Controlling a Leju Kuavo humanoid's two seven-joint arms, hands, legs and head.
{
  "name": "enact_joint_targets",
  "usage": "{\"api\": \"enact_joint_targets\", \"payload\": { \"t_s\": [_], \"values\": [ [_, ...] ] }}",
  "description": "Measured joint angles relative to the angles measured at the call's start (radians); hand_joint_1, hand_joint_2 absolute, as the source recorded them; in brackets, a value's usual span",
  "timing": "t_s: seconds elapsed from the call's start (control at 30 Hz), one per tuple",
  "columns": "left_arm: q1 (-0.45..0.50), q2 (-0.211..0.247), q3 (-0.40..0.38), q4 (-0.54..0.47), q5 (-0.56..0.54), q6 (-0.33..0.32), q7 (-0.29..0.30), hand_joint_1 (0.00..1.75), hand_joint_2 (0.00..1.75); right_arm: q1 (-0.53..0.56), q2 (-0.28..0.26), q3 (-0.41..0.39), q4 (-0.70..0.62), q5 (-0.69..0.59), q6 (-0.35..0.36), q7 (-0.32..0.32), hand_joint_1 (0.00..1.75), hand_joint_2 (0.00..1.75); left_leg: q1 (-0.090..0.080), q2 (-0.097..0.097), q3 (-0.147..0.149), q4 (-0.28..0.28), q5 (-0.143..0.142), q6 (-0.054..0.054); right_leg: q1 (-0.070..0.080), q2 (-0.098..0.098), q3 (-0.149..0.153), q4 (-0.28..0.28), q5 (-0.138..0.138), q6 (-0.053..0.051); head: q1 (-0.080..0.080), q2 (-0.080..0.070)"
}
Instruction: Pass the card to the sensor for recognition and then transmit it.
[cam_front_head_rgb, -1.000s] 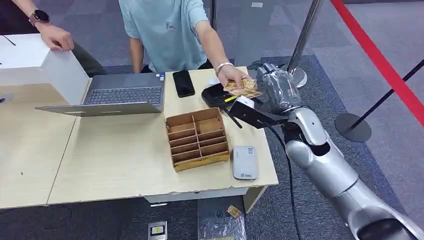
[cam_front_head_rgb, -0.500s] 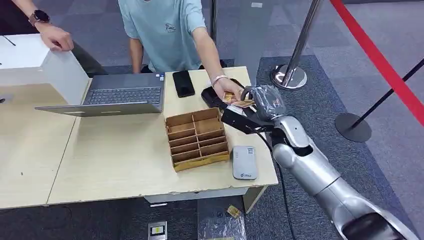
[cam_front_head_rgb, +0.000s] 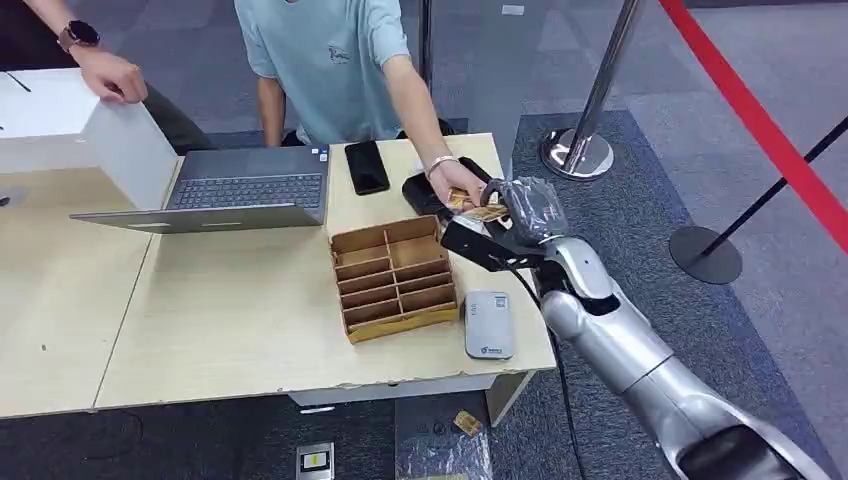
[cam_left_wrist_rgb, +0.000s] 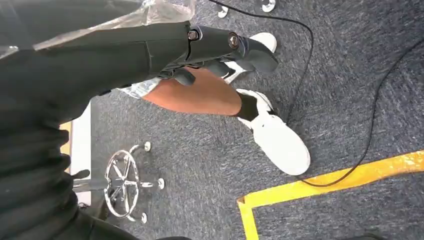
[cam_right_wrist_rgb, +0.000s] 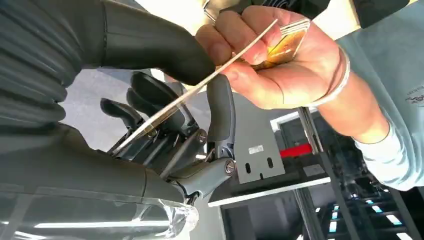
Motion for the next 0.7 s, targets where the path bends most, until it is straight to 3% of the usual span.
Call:
{"api": "enact_joint_targets", "payload": {
  "t_s": [0.03, 0.07, 0.1, 0.13, 0.17, 0.2, 0.23, 0.27, 0.3, 0.33, 0.37, 0.7],
  "values": [
    [0.000, 0.000, 0.000, 0.000, 0.000, 0.000, -0.001, 0.00, 1.75, 0.000, 0.001, 0.000, 0.000, -0.002, 0.000, 0.000, 1.24, 1.75, 0.000, 0.000, 0.000, 0.000, 0.000, 0.000, 0.000, 0.000, 0.000, 0.000, 0.000, 0.000, 0.000, 0.000],
    [0.000, 0.000, 0.000, 0.000, 0.000, 0.000, -0.002, 0.00, 1.75, 0.000, 0.001, 0.000, 0.001, -0.002, -0.001, 0.000, 0.31, 1.75, 0.000, 0.000, 0.000, 0.000, 0.000, 0.000, 0.000, 0.000, 0.000, 0.000, 0.000, 0.000, 0.000, 0.000],
    [0.000, 0.000, 0.000, 0.000, -0.001, 0.000, -0.002, 0.00, 1.75, 0.000, 0.002, 0.000, 0.003, -0.004, -0.003, 0.000, 0.31, 1.75, 0.000, 0.000, 0.000, 0.000, 0.000, 0.000, 0.000, 0.000, 0.000, 0.000, 0.000, 0.000, 0.000, 0.000],
    [0.000, 0.000, 0.000, 0.000, -0.001, 0.000, -0.002, 0.00, 1.75, 0.001, 0.002, 0.000, 0.003, -0.005, -0.003, 0.000, 0.86, 1.75, 0.000, 0.000, 0.000, 0.000, 0.000, 0.000, 0.000, 0.000, 0.000, 0.000, 0.000, 0.000, 0.000, 0.000],
    [0.000, 0.000, 0.000, 0.000, -0.001, 0.000, -0.002, 0.00, 1.75, 0.001, 0.003, 0.000, 0.003, -0.005, -0.004, 0.000, 1.54, 1.75, 0.000, 0.000, 0.000, 0.000, 0.000, 0.000, 0.000, 0.000, 0.000, 0.000, 0.000, 0.000, 0.000, 0.000],
    [0.000, 0.000, 0.000, 0.000, -0.001, 0.000, -0.002, 0.00, 1.75, 0.001, 0.003, 0.000, 0.003, -0.005, -0.004, 0.000, 1.75, 1.75, 0.000, 0.000, 0.000, 0.000, 0.000, 0.000, 0.000, 0.000, 0.000, 0.000, 0.000, 0.000, 0.000, 0.000],
    [0.000, 0.000, 0.000, 0.000, -0.001, 0.000, -0.002, 0.00, 1.75, 0.002, 0.003, 0.000, 0.003, -0.005, -0.005, 0.000, 1.75, 1.75, 0.000, 0.000, 0.000, 0.000, 0.000, 0.000, 0.000, 0.000, 0.000, 0.000, 0.000, 0.000, 0.000, 0.000],
    [0.000, 0.000, 0.000, 0.000, -0.001, 0.000, -0.002, 0.00, 1.75, 0.004, 0.003, 0.000, 0.003, -0.005, -0.006, 0.000, 1.38, 1.75, 0.000, 0.000, 0.000, 0.000, 0.000, 0.000, 0.000, 0.000, 0.000, 0.000, 0.000, 0.000, 0.000, 0.000],
    [0.000, 0.000, 0.000, 0.000, -0.001, 0.000, -0.002, 0.00, 1.75, 0.006, 0.003, 0.000, 0.003, -0.005, -0.006, 0.000, 0.75, 1.75, 0.000, 0.000, 0.000, 0.000, 0.000, 0.000, 0.000, 0.000, 0.000, 0.000, 0.000, 0.000, 0.000, 0.000],
    [0.001, 0.000, 0.000, 0.000, 0.000, 0.000, -0.003, 0.00, 1.75, 0.010, 0.003, 0.000, 0.002, -0.008, -0.005, 0.000, 1.57, 1.75, 0.000, 0.000, 0.000, 0.000, 0.000, 0.000, 0.000, 0.000, 0.000, 0.000, 0.000, 0.000, 0.000, 0.000],
    [0.001, 0.000, 0.000, 0.000, 0.000, 0.000, -0.003, 0.00, 1.75, 0.013, 0.003, 0.000, 0.002, -0.011, -0.005, 0.001, 1.75, 1.75, 0.000, 0.000, 0.000, 0.000, 0.000, 0.000, 0.000, 0.000, 0.000, 0.000, 0.000, 0.000, 0.000, 0.000],
    [0.001, 0.000, 0.000, 0.000, 0.000, 0.000, -0.003, 0.00, 1.75, 0.040, 0.003, -0.001, -0.003, -0.013, -0.003, 0.002, 1.75, 1.75, 0.000, 0.000, 0.000, 0.000, 0.000, 0.000, 0.000, 0.000, 0.000, 0.000, 0.000, 0.000, 0.000, 0.000]
  ]
}}
